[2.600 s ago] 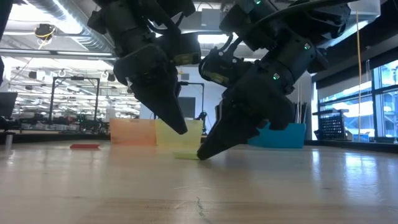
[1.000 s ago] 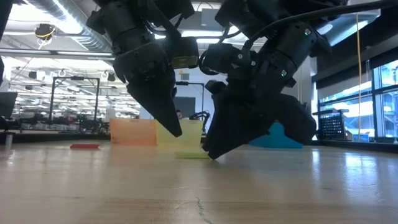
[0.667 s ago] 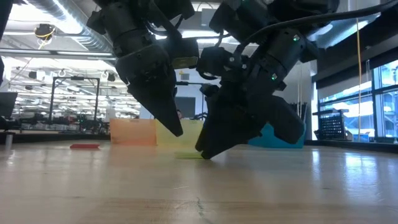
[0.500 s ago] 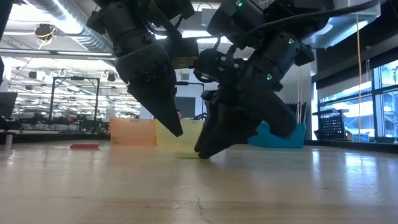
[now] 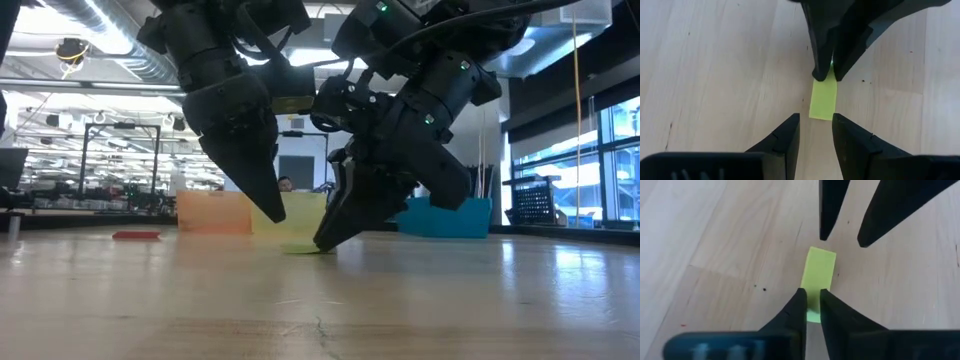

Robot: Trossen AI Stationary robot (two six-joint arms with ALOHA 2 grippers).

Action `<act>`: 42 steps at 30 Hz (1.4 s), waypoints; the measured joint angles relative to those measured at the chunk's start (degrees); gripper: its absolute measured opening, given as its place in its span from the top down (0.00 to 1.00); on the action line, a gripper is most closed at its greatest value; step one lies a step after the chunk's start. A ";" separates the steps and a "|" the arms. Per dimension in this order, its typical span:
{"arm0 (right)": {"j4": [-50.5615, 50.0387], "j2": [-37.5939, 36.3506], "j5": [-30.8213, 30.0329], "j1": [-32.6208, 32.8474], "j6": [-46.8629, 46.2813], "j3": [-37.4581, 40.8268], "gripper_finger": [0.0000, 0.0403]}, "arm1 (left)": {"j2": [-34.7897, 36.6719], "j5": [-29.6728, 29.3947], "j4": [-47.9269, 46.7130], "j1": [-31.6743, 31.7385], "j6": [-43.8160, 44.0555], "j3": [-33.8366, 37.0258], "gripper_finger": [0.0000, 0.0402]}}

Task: Sort crayons/erasers/pens/pencils in bins
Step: Put the yellow eraser into the blue bin

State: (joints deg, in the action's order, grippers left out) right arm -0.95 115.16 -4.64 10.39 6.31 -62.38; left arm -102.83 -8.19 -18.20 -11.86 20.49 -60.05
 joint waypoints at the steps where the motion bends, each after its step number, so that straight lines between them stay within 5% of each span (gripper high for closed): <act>1: 0.06 -0.03 0.00 0.00 0.02 0.01 0.90 | 0.00 0.00 -0.19 0.00 0.24 0.00 0.74; 16: 0.57 -1.55 -1.48 0.35 2.96 0.21 0.98 | 0.02 -0.09 -0.72 0.04 1.92 0.00 0.74; 25: -4.93 -8.00 -11.80 1.11 5.96 0.36 1.00 | 0.11 -0.17 -0.70 0.04 2.07 -0.02 0.74; 32: -7.76 -11.11 -11.44 1.44 4.87 0.34 1.00 | 0.11 -5.25 -0.77 0.04 2.05 -0.02 0.74; 35: -8.83 -11.83 -6.93 1.51 3.00 0.26 1.00 | 0.11 -10.14 -0.74 -0.18 1.76 -0.02 0.74; 42: -9.69 -11.83 -2.55 1.40 1.28 0.21 1.00 | 0.11 -12.24 5.01 -2.80 -7.70 -0.02 0.74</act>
State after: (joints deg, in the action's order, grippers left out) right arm -10.65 103.33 -7.19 11.80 7.60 -62.17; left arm -102.72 -20.43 -13.19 -14.66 12.79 -60.07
